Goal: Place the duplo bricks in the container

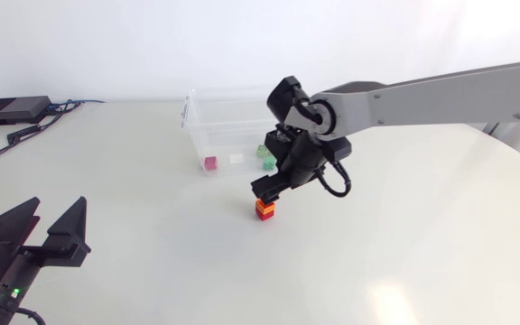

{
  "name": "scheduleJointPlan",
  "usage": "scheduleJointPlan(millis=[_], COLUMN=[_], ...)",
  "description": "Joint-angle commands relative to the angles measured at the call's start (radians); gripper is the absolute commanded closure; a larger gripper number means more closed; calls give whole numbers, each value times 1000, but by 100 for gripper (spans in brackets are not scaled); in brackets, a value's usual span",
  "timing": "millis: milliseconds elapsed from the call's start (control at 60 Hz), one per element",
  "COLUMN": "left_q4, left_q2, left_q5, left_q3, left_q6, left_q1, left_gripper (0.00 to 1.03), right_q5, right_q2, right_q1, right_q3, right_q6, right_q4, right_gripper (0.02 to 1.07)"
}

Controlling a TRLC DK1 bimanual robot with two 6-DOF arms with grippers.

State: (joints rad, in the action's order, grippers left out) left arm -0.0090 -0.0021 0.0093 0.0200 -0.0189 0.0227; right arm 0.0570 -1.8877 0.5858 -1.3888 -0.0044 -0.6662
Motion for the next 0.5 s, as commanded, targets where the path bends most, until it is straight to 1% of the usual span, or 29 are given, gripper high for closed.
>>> scheduleJointPlan(millis=[0, 50, 150, 400, 433, 450, 483], left_q4=[-5, -5, -5, -5, -5, -5, -5], left_q2=[-9, -9, -9, -9, -7, -9, -7], left_q5=[-5, -6, -6, -5, -6, -6, -6], left_q3=[-17, -17, -17, -17, -17, -17, -17], left_q6=[8, 8, 8, 8, 8, 8, 8], left_q1=[-4, -4, -4, -3, -4, -4, -4], left_gripper=[4, 4, 4, 4, 4, 4, 4], right_q5=[-19, -25, -45, -65, -65, -65, -66], right_q2=[-60, -94, -146, -254, -261, -269, -275], right_q1=[12, 16, 26, 40, 42, 45, 48], right_q3=[-62, -96, -136, -185, -188, -191, -193], right_q6=[-11, -2, 4, 4, 4, 3, 3], right_q4=[-30, -58, -72, -73, -73, -73, -73], right_gripper=[7, 7, 7, 7, 8, 10, 12])
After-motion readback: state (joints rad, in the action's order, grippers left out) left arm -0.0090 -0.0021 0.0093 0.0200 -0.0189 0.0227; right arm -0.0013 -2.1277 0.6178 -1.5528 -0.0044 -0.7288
